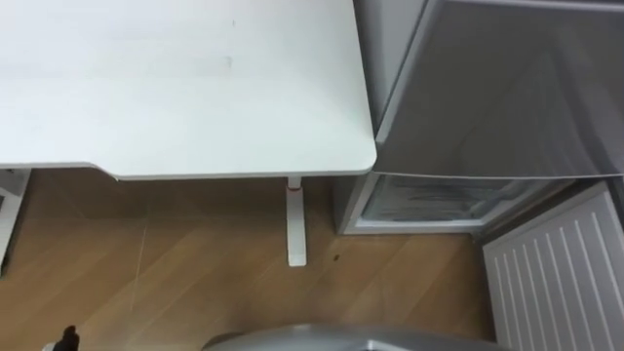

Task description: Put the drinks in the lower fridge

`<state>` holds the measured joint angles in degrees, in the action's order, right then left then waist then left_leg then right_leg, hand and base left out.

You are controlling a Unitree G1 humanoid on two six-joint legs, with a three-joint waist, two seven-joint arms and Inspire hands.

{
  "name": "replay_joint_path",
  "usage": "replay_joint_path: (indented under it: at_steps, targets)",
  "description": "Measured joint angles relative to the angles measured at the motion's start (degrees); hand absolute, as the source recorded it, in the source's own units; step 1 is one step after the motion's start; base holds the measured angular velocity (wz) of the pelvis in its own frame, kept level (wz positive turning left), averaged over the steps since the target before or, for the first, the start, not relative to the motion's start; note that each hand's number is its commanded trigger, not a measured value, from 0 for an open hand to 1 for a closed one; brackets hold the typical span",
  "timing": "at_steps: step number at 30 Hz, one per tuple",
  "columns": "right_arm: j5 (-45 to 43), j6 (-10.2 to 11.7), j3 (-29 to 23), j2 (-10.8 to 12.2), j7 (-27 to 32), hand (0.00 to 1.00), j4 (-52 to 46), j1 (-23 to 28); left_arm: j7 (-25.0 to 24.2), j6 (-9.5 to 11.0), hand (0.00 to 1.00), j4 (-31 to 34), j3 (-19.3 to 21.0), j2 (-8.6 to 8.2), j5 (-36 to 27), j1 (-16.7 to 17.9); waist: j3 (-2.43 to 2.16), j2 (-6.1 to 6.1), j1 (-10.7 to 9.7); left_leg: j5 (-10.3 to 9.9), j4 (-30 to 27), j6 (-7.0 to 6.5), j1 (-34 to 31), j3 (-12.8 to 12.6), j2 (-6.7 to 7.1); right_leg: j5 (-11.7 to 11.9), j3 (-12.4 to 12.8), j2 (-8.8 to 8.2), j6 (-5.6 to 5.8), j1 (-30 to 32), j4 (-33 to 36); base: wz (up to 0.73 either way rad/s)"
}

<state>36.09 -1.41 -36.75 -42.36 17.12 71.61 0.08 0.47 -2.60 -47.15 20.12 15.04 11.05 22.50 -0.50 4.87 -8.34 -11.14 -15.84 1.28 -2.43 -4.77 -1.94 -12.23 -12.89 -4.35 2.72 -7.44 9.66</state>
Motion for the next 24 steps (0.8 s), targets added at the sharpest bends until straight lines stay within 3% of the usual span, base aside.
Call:
replay_joint_path:
  at_steps: [7, 12, 15, 18, 24]
  targets:
    - [1.80, -1.70, -0.06, 0.04, -1.11, 0.00, 2.22, 1.46, -1.29, -0.02, 0.00, -0.09, -0.04, 0.37, -0.12, 0.73, 0.32, -0.53, 0.60, -0.35, -2.14, 0.56, -0.40, 0.51, -0.82, -0.62, 0.31, 0.80, -1.08, -0.38, -0.06, 0.02]
    - [2.62, -2.35, -0.40, 0.23, -1.22, 0.00, 2.49, 3.74, -1.95, -0.81, 0.00, -1.35, -0.04, 1.88, -0.18, 1.11, 0.45, -2.07, 0.68, -0.46, -4.03, 0.74, -2.29, 0.93, -1.53, -0.49, 0.20, 1.53, -1.49, 0.80, 0.16, 0.03]
    - [2.63, -2.34, -0.46, 0.23, -1.20, 0.00, 2.51, 4.04, -2.30, -0.88, 0.00, -1.35, -0.04, 2.08, -0.16, 1.09, 0.22, -3.05, 0.60, -0.45, -3.89, 0.74, -2.96, 0.98, -1.56, -0.44, 0.22, 1.55, -1.53, 1.47, 0.29, 0.00]
    - [2.93, -2.25, -0.49, 0.23, -1.01, 0.00, 2.50, 3.83, -2.77, -0.88, 0.00, -1.30, -0.04, 2.15, -0.10, 0.69, 0.28, -4.39, 0.57, -0.43, -3.59, 0.75, -2.82, 0.79, -1.53, -0.44, 0.39, 1.51, -1.53, 1.57, 0.30, 0.00]
    - [1.91, -1.70, -0.48, 0.22, -1.11, 0.00, 2.51, 3.08, -5.05, -0.94, 0.00, -1.15, -0.48, 3.58, -0.18, -1.17, 0.37, -5.11, 0.18, -0.26, -3.65, 1.02, -3.31, 0.80, -1.57, -0.55, 0.15, 1.55, -1.68, 1.95, 0.08, 0.01]
